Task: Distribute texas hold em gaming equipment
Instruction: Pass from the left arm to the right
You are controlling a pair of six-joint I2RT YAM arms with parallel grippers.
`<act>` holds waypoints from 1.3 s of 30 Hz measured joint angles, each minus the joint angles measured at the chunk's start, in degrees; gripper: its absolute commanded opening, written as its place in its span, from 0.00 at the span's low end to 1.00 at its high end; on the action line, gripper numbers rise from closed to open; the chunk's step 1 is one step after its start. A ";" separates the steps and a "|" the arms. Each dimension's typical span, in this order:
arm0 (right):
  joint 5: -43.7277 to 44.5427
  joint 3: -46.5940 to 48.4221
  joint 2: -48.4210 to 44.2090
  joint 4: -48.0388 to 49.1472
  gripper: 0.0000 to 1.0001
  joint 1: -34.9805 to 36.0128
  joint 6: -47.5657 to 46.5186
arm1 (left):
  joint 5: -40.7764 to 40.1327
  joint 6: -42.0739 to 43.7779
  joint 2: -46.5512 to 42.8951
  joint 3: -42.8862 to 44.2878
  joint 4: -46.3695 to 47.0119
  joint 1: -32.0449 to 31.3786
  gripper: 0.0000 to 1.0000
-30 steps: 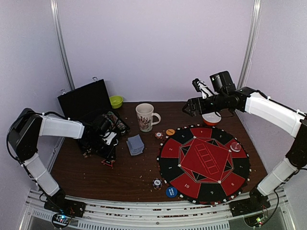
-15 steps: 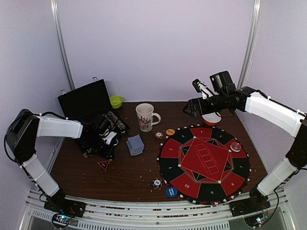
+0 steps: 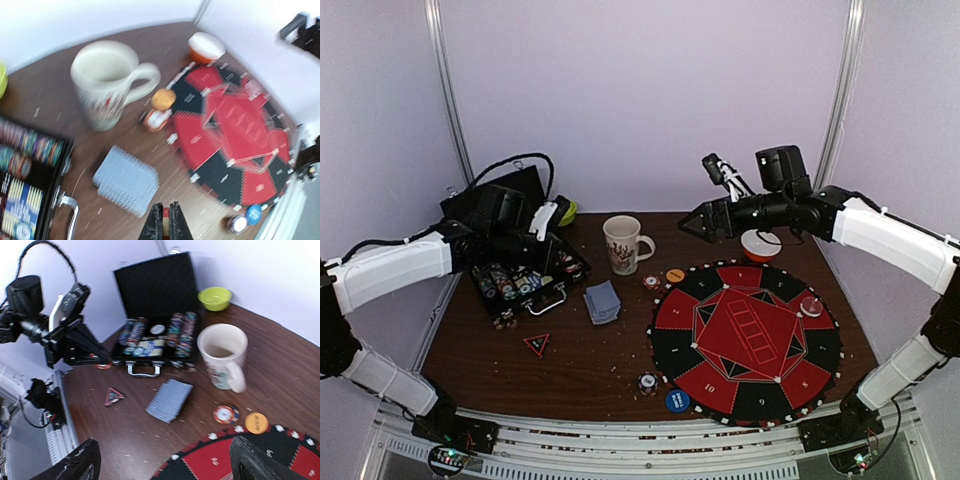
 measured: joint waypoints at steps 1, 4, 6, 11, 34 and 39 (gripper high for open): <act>-1.57 0.02 0.09 1.75 0.83 1.62 -0.09 | 1.25 -0.55 -0.96 0.22 2.12 -0.63 0.00; -5.99 0.26 1.18 7.78 0.67 6.05 0.42 | 5.14 -1.99 -3.80 0.22 9.07 -2.75 0.00; -8.57 0.87 2.84 11.82 0.59 8.24 1.14 | 7.21 -3.02 -5.64 0.13 14.12 -4.02 0.00; -12.92 1.38 7.50 21.92 0.43 11.13 4.90 | 10.21 -6.49 -7.34 -0.59 24.59 -5.18 0.00; -22.18 5.09 16.79 38.75 0.00 13.66 15.02 | 17.66 -9.22 -5.70 -2.54 34.18 -6.40 0.00; -20.90 5.44 16.63 36.11 0.00 13.64 12.74 | 16.50 -8.59 -5.66 -2.60 33.16 -6.40 0.79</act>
